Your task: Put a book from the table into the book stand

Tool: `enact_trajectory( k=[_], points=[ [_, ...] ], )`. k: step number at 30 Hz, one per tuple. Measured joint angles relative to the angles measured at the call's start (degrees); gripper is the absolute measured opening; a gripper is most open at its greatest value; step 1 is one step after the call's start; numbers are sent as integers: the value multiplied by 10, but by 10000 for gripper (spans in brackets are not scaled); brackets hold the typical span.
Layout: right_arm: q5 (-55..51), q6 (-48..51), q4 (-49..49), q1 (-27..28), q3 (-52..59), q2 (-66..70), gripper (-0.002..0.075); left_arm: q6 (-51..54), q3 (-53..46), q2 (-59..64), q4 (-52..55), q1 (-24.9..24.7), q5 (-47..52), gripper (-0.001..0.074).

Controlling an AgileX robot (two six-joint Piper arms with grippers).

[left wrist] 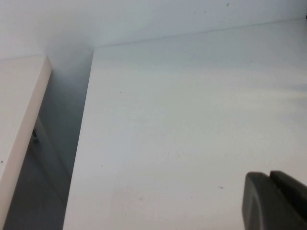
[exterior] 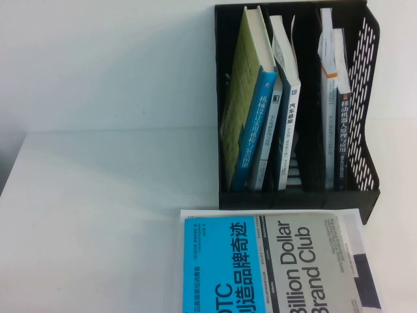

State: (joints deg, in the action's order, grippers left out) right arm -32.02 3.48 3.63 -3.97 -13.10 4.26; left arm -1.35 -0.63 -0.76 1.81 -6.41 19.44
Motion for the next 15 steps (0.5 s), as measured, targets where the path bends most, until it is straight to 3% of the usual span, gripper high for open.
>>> enact_trajectory(
  k=[7, 15],
  points=[
    [70, 5, -22, 2, 131, -17, -1, 0, 0, 0, -1, 0, 0, -2],
    [118, 9, -23, 2, 141, -45, -1, 0, 0, 0, -3, 0, 0, -2]
  ],
)
